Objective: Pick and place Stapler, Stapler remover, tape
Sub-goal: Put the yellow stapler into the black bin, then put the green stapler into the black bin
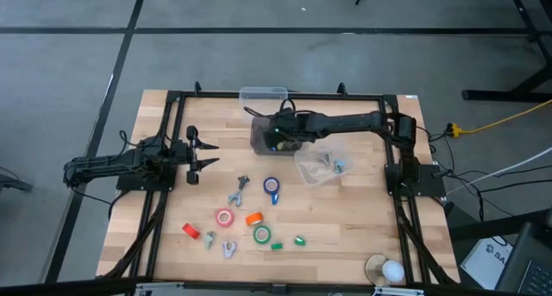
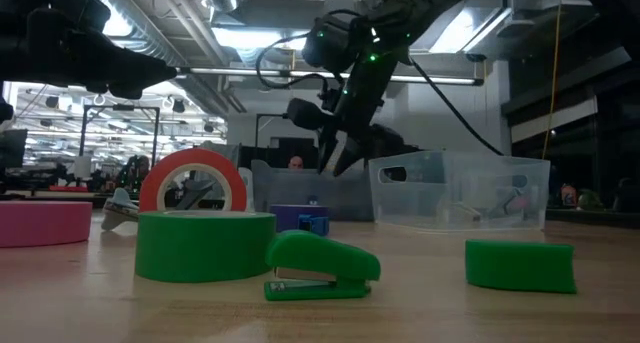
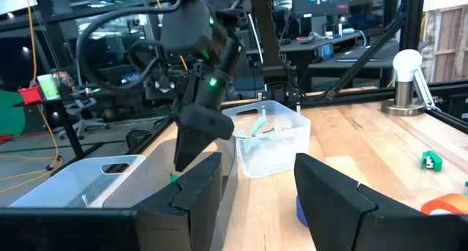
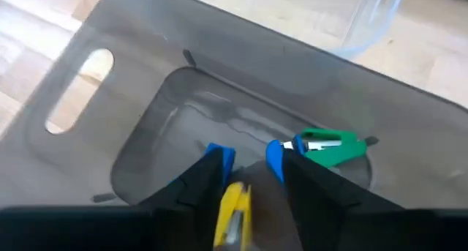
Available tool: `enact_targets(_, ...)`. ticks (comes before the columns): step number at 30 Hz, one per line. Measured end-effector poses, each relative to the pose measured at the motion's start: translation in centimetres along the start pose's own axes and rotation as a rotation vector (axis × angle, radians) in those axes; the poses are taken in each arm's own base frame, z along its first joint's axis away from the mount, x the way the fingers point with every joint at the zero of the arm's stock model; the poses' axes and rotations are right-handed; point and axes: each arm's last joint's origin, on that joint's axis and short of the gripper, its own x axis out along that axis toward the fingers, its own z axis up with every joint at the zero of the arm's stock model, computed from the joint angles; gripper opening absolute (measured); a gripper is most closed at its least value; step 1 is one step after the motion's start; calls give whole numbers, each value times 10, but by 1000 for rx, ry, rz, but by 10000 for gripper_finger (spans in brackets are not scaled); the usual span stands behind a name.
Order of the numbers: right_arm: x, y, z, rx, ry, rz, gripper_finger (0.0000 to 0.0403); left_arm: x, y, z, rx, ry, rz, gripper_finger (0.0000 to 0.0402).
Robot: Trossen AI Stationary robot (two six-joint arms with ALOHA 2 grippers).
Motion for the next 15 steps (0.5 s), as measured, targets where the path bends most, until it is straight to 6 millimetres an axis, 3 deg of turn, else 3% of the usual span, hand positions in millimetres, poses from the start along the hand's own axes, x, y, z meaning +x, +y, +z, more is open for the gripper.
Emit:
enact_targets(8, -2, 1, -1, -57, 0, 1, 216, 0, 0, 0, 0, 0, 0, 169)
enact_targets(15, -24, 21, -6, -112, 51, 30, 249, 0, 0, 0, 0, 0, 0, 169)
